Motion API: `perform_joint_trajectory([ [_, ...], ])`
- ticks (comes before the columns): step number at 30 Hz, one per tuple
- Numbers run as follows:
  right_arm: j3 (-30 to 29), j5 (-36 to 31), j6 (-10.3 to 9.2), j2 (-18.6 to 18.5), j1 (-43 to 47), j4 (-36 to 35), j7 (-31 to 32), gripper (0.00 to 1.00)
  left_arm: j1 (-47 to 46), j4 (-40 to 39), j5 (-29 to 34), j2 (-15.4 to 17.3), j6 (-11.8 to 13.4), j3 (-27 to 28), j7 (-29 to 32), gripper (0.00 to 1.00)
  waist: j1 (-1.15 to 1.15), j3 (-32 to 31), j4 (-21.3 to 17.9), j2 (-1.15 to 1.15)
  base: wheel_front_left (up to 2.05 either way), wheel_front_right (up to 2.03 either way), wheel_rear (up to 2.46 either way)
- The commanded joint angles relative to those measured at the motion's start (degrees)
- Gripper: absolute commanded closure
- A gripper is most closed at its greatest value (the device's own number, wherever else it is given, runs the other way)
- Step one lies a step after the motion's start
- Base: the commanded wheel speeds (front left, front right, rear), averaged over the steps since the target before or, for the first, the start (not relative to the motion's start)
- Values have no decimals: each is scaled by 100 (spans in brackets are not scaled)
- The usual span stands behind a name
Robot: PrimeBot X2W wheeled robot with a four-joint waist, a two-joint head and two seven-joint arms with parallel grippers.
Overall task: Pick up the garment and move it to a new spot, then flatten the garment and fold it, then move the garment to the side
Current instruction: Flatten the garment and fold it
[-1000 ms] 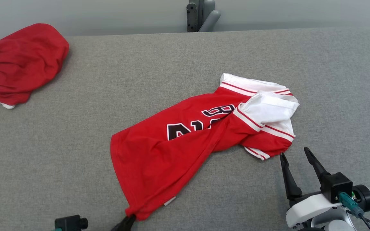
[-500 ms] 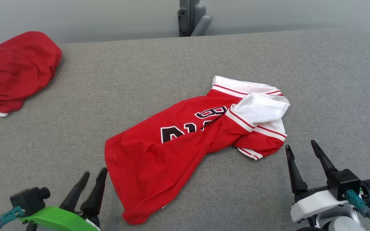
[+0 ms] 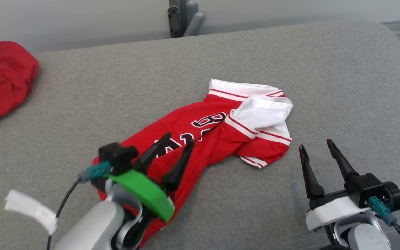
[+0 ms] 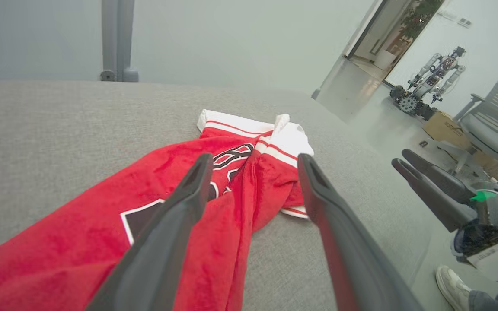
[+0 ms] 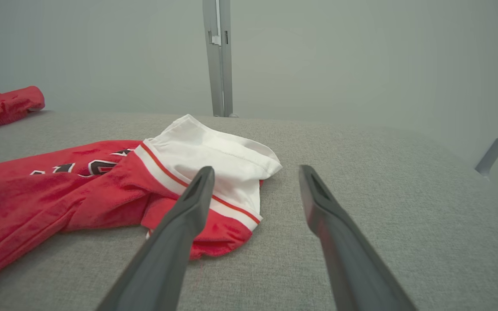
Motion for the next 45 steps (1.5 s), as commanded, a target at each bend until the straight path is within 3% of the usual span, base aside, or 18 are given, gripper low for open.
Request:
perform_joint_trajectory([
  [1,12,94,-8,-10,-88,-53,-18,0,-521,256,134,-187,-76,-106,227,0,0,330,-372,0,0,0,0],
  [5,76,229,-8,-7,-170,-88,-18,0,-1443,1056,234,-573,-134,-245,640,0,0,582,-734,0,0,0,0],
  [10,89,364,-8,-6,-168,-89,-18,0,-1999,1710,217,-831,-291,-356,900,0,0,732,-1040,0,0,0,0],
  [23,90,537,-8,-6,-218,-62,-17,0,-2856,3180,378,-1141,-497,-626,960,0,0,787,-1384,0,0,0,0],
  [24,91,542,-8,-6,-212,-60,-17,0,-2894,3230,393,-1153,-519,-654,951,8,0,784,-1389,0,0,0,0],
  [26,78,548,-8,-6,-199,-48,-17,0,-2935,3313,401,-1173,-533,-691,910,44,0,775,-1396,0,0,0,0],
  [27,72,551,-8,-6,-194,-42,-17,0,-2952,3349,407,-1187,-548,-714,888,53,0,769,-1398,0,0,0,0],
  [32,101,580,-8,-6,-184,0,-17,0,-3075,3528,441,-1263,-583,-863,800,70,0,756,-1414,0,0,0,0],
  [33,107,584,-8,-6,-190,6,-17,0,-3086,3556,438,-1280,-587,-882,797,78,0,756,-1419,0,0,0,0],
  [34,109,588,-8,-6,-197,11,-17,0,-3097,3583,430,-1299,-592,-902,786,93,0,756,-1425,0,0,0,0],
  [35,107,585,-8,-7,-203,14,-17,0,-3103,3610,420,-1315,-596,-924,782,100,0,756,-1431,0,0,0,0],
  [40,48,599,-8,-7,-142,29,-17,0,-3029,3275,544,-1322,-624,-1247,648,100,0,748,-1435,0,0,0,0],
  [45,-30,570,-8,-6,-5,59,-17,0,-2390,2290,389,-1133,-619,-1791,1016,100,0,697,-1371,0,0,0,0],
])
